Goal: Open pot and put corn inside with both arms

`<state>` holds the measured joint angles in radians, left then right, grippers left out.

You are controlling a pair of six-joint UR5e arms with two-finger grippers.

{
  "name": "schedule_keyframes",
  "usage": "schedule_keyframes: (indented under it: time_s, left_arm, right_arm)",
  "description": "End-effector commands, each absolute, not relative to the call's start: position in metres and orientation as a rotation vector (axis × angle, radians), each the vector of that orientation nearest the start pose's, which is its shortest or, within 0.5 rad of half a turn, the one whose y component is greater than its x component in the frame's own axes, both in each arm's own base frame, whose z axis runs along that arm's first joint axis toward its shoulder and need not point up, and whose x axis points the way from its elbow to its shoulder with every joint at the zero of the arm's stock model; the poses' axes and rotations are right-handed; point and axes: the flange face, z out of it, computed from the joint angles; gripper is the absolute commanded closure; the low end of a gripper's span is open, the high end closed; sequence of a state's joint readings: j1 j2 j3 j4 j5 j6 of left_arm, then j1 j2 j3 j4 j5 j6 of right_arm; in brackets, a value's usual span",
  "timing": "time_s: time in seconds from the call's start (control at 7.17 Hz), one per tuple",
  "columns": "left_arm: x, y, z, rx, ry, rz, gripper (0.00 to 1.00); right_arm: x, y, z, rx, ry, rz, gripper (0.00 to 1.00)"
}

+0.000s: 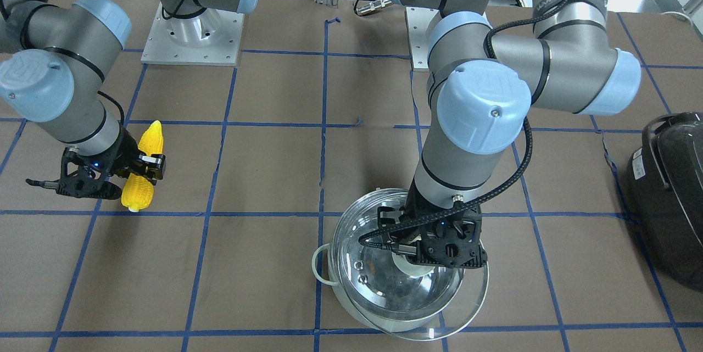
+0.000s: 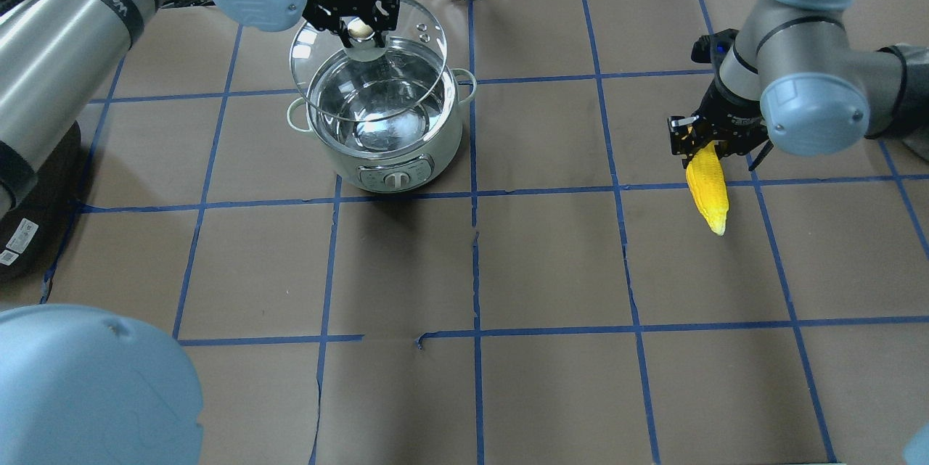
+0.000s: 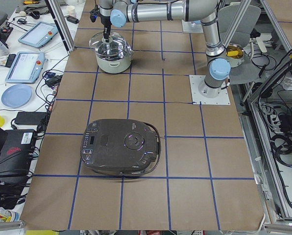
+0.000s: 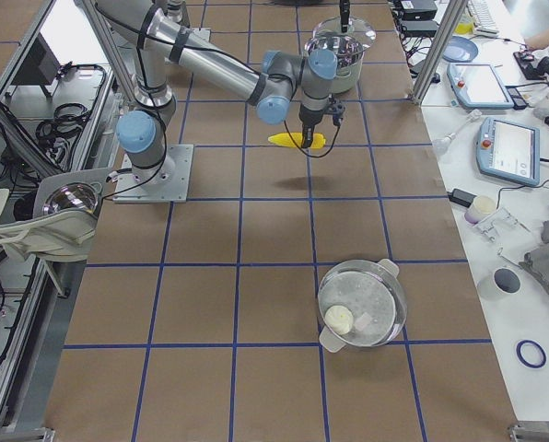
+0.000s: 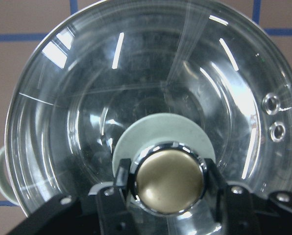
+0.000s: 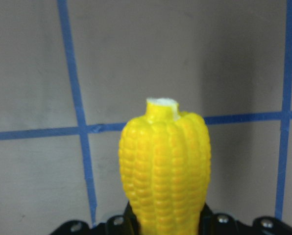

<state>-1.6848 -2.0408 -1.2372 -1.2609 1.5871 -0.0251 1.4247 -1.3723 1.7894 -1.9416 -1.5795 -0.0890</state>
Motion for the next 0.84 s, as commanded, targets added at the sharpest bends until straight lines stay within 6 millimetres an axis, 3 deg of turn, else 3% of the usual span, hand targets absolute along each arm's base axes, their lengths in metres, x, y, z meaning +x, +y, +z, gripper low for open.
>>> schedule_keyframes:
  time_s: [0.0, 0.14, 0.42, 0.56, 0.7]
  left_arm:
    - [-0.091, -0.697, 0.414, 0.207, 3.079, -0.223, 1.00]
    - [-0.041, -0.699, 0.407, 0.253, 3.077, -0.188, 1.00]
    - [0.051, -0.678, 0.367, 0.516, 3.053, -0.079, 1.00]
    - [0.086, -0.669, 0.347, 0.659, 3.017, -0.113, 1.00]
    - [0.090, -0.652, 0.316, 0.720, 2.998, -0.159, 1.00]
  right_arm:
    - [0.142, -0.571, 0.420, -0.040, 3.152, -0.084, 0.77]
    - [0.180, -0.584, 0.440, -0.048, 3.138, -0.094, 0.77]
    - [0.296, -0.603, 0.441, -0.068, 3.107, -0.155, 0.76]
    - [0.335, -0.632, 0.442, -0.031, 3.078, -0.205, 0.76]
    - [0.372, -0.655, 0.439, 0.033, 3.032, -0.224, 0.76]
